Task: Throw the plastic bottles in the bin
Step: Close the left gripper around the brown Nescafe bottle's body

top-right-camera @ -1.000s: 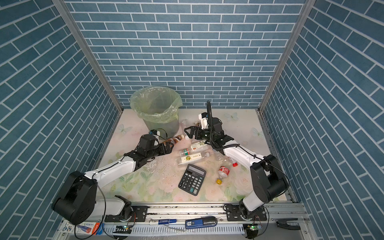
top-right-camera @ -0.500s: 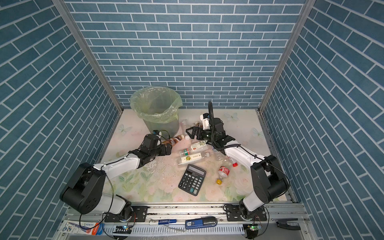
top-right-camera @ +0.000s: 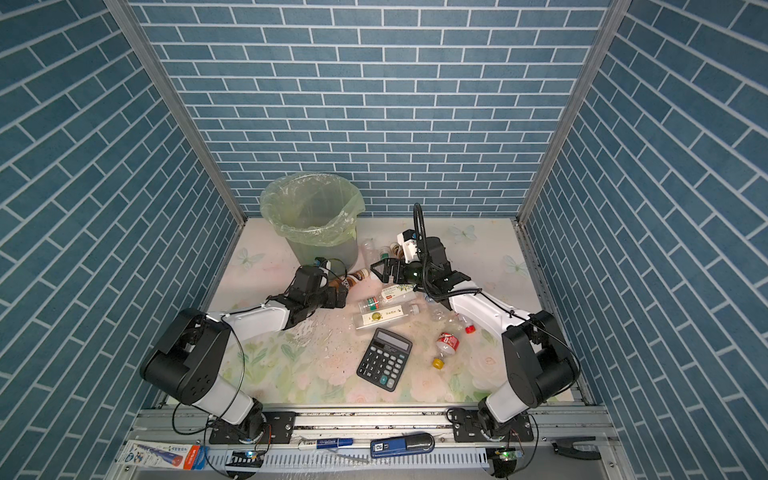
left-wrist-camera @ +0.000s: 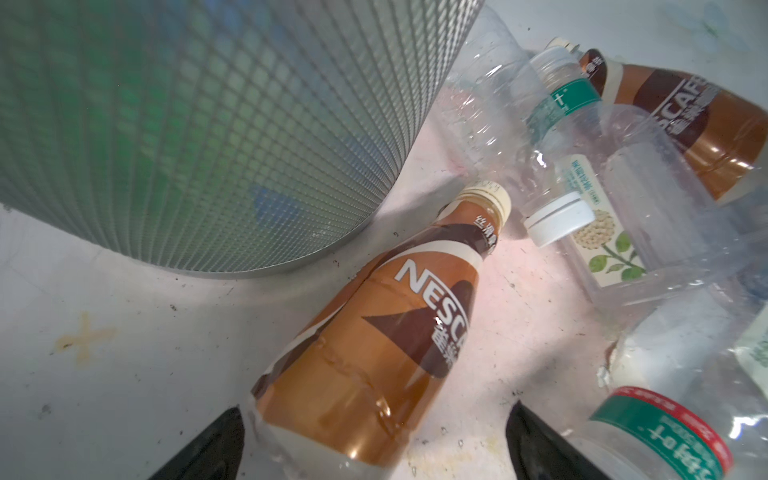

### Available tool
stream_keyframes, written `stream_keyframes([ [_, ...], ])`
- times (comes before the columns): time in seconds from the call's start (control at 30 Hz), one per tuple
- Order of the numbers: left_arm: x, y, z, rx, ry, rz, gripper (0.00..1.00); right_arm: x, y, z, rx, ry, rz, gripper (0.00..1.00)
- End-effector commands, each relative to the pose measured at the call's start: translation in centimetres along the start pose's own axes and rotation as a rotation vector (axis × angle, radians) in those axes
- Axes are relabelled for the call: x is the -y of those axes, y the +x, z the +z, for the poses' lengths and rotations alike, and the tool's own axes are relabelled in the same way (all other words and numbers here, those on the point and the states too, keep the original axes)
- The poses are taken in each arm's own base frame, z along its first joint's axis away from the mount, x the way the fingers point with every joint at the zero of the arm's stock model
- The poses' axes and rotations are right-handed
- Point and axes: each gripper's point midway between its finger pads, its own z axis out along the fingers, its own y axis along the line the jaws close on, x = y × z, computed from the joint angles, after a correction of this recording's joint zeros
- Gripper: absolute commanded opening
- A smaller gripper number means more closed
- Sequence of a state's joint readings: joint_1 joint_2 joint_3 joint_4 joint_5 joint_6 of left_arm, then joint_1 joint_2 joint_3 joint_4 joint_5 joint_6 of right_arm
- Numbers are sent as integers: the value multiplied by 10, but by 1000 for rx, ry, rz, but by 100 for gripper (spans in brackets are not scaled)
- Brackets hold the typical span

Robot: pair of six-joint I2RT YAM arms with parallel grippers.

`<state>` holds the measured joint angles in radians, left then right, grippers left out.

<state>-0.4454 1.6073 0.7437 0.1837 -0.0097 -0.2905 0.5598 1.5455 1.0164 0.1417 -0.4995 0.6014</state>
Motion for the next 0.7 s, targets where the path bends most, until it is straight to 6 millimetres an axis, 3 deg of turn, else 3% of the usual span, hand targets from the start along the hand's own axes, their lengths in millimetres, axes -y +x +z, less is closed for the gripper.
stream_keyframes([
  [0.0, 1, -6, 6, 6, -9, 39, 97, -1, 7, -3, -17, -17, -22, 99],
  [0.3, 5, 1, 9, -10, 13, 49, 87, 2, 6, 0, -18, -12, -13, 99],
  [0.67, 17, 15, -5, -31, 74, 60, 72, 7, -1, 3, -6, -6, 5, 99],
])
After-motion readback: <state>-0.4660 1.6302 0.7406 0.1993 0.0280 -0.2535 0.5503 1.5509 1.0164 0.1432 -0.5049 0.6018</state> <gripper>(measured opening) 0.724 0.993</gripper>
